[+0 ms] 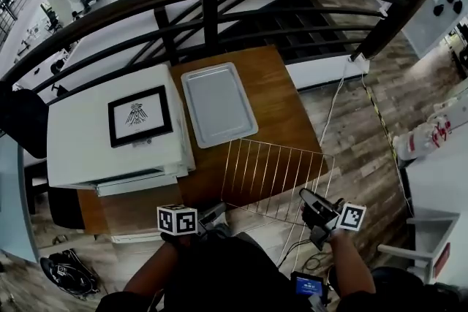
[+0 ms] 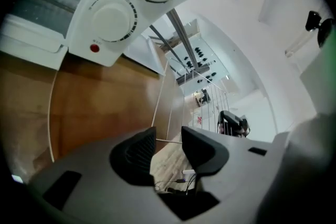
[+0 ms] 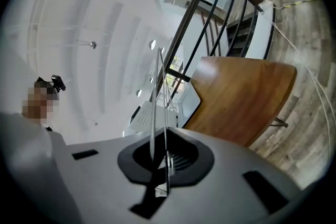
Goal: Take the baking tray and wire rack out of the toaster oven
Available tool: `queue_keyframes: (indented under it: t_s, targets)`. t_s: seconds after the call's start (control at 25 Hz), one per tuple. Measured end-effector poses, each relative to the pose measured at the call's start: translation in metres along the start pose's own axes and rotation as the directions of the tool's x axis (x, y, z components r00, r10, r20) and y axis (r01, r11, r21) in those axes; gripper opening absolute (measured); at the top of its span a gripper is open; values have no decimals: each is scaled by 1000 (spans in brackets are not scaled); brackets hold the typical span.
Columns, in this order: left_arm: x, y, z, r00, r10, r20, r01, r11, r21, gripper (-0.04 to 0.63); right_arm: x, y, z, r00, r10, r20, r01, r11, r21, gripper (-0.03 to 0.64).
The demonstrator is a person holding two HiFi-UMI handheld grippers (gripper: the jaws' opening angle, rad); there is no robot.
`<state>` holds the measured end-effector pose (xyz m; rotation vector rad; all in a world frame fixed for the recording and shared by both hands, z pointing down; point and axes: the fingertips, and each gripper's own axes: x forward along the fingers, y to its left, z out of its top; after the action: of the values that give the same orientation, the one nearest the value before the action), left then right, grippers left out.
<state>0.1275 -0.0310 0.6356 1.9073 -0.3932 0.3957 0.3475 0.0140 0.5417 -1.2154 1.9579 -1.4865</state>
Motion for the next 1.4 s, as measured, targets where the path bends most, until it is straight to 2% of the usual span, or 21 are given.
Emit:
queue_keyframes:
  t_s: [0.24, 0.36, 0.48, 0.64, 0.84, 1.0, 1.08, 1.12, 1.2, 1.32, 1.4]
  targets:
    - [1, 14, 4, 996, 81, 41, -81, 997, -5, 156, 32, -18, -1, 993, 20, -117, -12, 998, 63, -5]
    - [4, 22, 4, 984, 159, 79, -161, 987, 18, 155, 45, -29, -3, 978, 21, -208, -8, 998, 62, -5]
    - [10, 26, 3, 966, 214, 145, -216, 976, 1, 155, 54, -40, 2, 960, 22, -279, 0, 997, 79, -5]
    - [14, 28, 3, 938, 279, 204, -275, 960, -52, 155, 65, -71, 12, 943, -58, -327, 88, 993, 78, -3]
    - [11, 38, 5, 905, 356, 234, -344, 934, -92, 155, 84, -90, 21, 920, -104, -378, 127, 991, 37, 10]
    - [16, 44, 3, 896, 393, 208, -390, 919, -54, 155, 87, -107, 22, 875, -179, -450, 192, 981, -16, 84]
    - [20, 46, 2, 897, 394, 198, -391, 919, -56, 155, 81, -119, 24, 834, -275, -479, 242, 961, -130, 129]
    - [21, 46, 2, 897, 393, 202, -387, 920, -70, 155, 78, -125, 25, 810, -330, -485, 265, 943, -199, 141]
    - [21, 48, 4, 894, 390, 220, -375, 921, -108, 155, 75, -132, 26, 766, -418, -488, 292, 903, -316, 206]
    - [21, 49, 6, 888, 393, 239, -369, 919, -140, 153, 77, -137, 28, 713, -527, -462, 304, 827, -473, 236]
    - [21, 49, 7, 887, 396, 239, -372, 918, -141, 153, 80, -140, 33, 690, -586, -426, 311, 770, -557, 254]
